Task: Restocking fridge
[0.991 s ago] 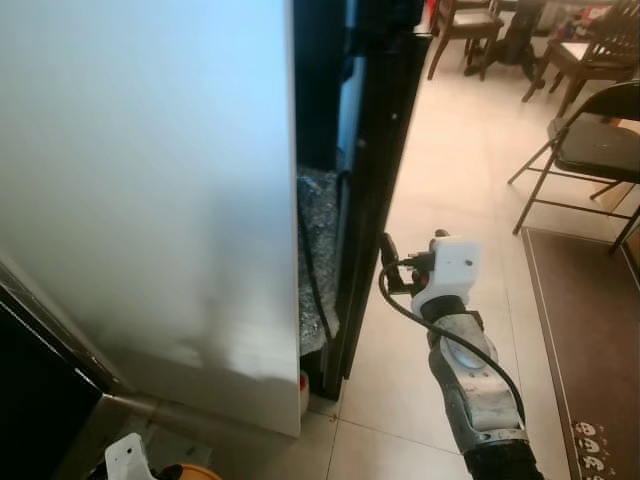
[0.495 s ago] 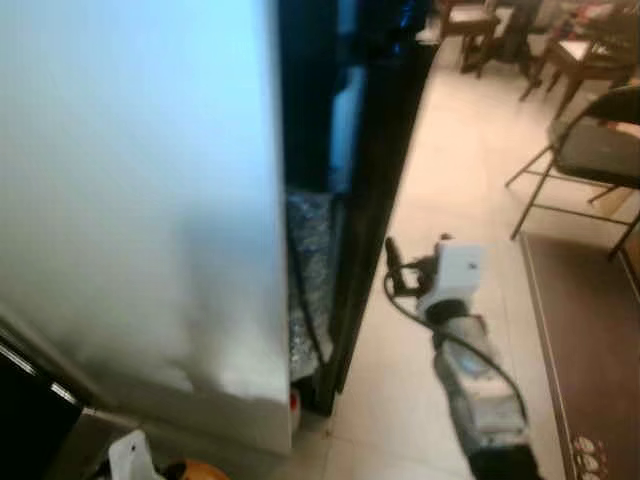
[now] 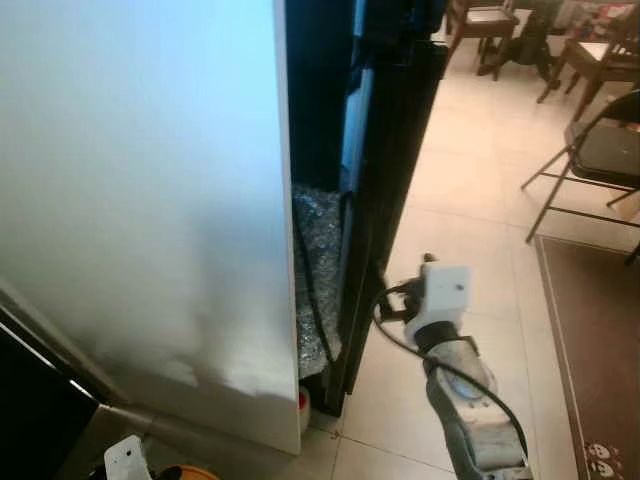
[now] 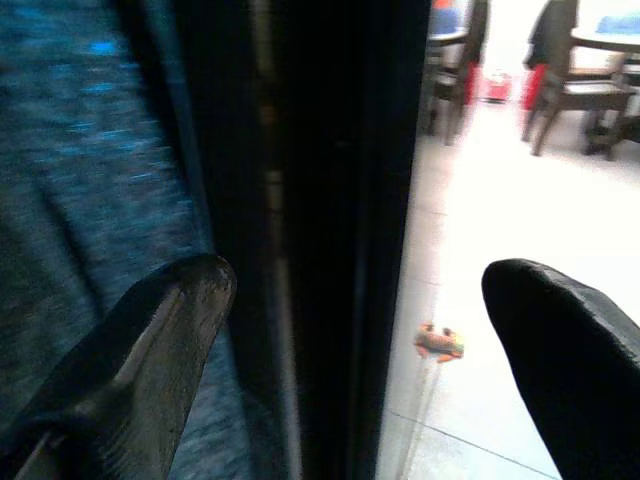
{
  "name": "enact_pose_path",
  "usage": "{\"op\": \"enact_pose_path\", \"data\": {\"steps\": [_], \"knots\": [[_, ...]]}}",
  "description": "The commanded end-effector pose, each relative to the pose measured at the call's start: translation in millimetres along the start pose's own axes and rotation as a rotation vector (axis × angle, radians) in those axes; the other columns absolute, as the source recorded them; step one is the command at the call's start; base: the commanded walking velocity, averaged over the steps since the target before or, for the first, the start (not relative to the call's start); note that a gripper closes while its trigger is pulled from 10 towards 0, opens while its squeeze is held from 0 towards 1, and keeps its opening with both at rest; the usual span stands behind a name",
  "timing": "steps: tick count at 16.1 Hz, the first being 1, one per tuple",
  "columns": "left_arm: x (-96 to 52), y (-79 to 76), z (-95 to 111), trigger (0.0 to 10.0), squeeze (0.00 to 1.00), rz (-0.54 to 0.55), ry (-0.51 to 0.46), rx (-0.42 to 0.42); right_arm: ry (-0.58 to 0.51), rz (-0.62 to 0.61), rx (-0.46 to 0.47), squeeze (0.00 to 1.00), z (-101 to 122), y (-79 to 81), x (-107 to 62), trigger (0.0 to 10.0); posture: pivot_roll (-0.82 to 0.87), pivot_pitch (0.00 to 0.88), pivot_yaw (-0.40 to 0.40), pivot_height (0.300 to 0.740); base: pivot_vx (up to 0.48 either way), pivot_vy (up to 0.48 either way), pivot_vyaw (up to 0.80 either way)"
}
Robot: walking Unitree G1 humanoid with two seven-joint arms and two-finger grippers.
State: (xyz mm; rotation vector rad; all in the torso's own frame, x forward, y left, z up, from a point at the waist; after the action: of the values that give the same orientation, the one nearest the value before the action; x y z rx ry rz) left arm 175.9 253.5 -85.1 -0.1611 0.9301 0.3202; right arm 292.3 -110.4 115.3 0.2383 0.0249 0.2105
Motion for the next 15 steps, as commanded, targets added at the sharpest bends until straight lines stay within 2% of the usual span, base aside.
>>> {"op": "enact_pose_path", "data": {"steps": [1,3,9,13,15], "knots": [[-0.7,0.2,-6,10.0,0.00,-0.004,0.028,0.020,0.000,0.037,-0.014,0.00,2,6.3,1.5,10.0,-0.21,0.052,0.011,0.740,0.000,0.000,0.00],[-0.5,-0.7,-5,10.0,0.00,-0.008,0.024,0.018,0.008,0.067,-0.028,0.00,3,7.9,12.5,10.0,-0.21,0.048,0.010,0.740,0.000,0.000,0.00],[-0.3,-1.3,-4,10.0,0.00,-0.005,0.020,0.013,0.006,0.030,-0.100,0.00,14,-6.8,41.3,10.0,-0.20,0.025,0.015,0.740,0.000,0.000,0.00],[-0.1,-1.7,-3,10.0,0.00,-0.006,0.017,0.017,0.011,0.051,-0.103,0.00,11,-2.8,48.4,10.0,-0.20,0.017,0.017,0.740,0.000,0.000,0.00],[0.7,-4.0,0,10.0,0.00,-0.007,0.013,0.016,0.001,0.023,-0.113,0.00,11,-9.4,50.9,10.0,-0.20,0.018,0.017,0.740,0.000,0.000,0.00]]}}
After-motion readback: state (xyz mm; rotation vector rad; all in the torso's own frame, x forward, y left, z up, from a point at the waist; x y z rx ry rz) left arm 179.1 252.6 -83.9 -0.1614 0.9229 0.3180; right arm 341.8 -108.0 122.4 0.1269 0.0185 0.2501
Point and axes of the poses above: a point about 5 cm out from each wrist's last joint towards the gripper, its own x axis pointing out of the wrist towards the gripper, its own z axis along the axis of the wrist's last joint, y = z × x, the point moved 1 cm from there along x, pointing out of the wrist towards the gripper, and after that the axes turned 13 degrees about x, right-handed, at the moved point
